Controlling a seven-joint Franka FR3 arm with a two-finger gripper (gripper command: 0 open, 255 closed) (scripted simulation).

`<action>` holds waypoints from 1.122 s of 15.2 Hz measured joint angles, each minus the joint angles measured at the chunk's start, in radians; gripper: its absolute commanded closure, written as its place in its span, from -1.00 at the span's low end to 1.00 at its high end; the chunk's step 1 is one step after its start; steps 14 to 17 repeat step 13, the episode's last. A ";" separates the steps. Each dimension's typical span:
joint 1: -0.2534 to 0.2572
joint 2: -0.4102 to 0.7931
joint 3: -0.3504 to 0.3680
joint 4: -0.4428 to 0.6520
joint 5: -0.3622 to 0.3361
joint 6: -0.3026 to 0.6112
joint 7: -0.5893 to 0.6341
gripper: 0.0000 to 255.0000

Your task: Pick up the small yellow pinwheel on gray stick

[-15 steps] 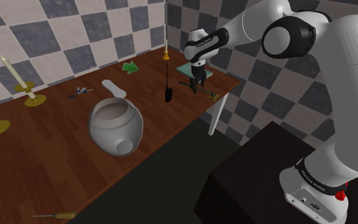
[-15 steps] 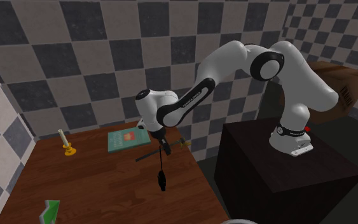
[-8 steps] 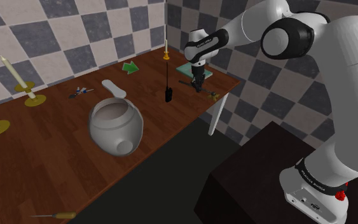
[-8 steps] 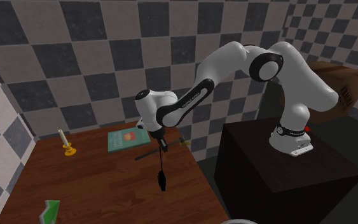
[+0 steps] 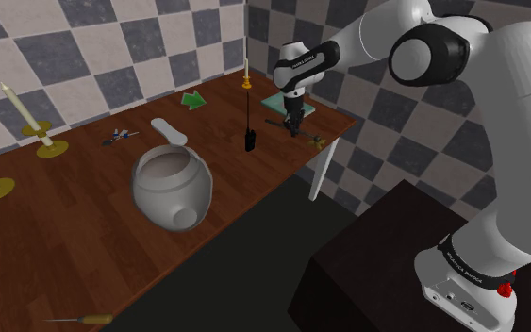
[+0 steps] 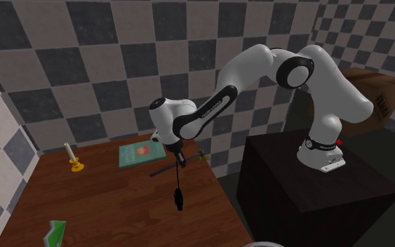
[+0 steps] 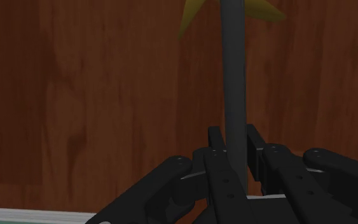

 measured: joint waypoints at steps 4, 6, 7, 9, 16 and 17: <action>0.001 -0.030 0.000 -0.001 0.000 -0.030 -0.001 1.00; 0.001 -0.046 0.000 0.001 0.000 -0.048 -0.002 1.00; 0.001 -0.058 0.000 -0.007 0.000 -0.053 -0.002 1.00; 0.001 -0.068 0.000 0.002 -0.001 -0.072 -0.003 1.00; 0.002 -0.094 -0.001 0.013 -0.001 -0.108 -0.002 1.00; 0.002 -0.094 -0.001 0.013 -0.001 -0.108 -0.002 1.00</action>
